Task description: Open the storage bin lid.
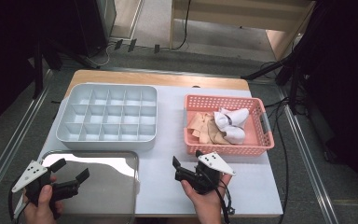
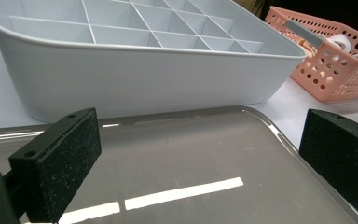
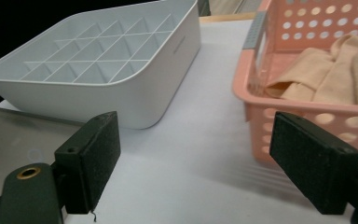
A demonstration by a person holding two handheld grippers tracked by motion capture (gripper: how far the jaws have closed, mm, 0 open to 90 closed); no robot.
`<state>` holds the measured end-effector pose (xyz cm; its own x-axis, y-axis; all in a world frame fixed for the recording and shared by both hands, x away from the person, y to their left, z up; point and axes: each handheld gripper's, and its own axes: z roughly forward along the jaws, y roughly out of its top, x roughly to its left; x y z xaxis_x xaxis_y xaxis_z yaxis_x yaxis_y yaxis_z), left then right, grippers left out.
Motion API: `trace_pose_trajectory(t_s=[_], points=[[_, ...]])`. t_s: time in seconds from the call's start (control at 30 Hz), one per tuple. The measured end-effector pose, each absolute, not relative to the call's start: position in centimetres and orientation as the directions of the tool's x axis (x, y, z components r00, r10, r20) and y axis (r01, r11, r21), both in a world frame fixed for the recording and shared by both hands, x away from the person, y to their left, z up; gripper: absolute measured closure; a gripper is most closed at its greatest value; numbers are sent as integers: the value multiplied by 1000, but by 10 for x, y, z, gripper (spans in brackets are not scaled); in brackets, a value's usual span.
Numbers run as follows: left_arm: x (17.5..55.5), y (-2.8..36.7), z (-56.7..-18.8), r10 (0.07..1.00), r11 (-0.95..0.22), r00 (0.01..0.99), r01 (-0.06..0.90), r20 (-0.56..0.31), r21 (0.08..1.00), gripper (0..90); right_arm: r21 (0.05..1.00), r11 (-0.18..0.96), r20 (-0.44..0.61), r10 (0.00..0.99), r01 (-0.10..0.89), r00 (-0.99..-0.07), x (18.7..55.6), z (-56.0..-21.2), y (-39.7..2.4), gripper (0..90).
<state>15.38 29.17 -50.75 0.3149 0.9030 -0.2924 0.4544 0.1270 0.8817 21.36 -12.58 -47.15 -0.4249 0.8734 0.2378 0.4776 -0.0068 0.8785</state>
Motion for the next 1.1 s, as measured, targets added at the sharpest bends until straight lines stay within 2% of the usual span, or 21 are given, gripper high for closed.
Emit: trace_pose_trajectory(t_s=[0.3,0.67,1.1], points=[[160,293,-511,896,123,325,471,-302,873,0,889,-44,233,901,457,-366,222,-455,-151,189],[160,298,-510,889,144,326,468,-321,872,0,903,-113,234,939,415,-252,236,-433,-188,200],[158,300,-511,889,146,322,477,-327,867,0,884,-143,214,970,445,-113,262,-425,-232,217]])
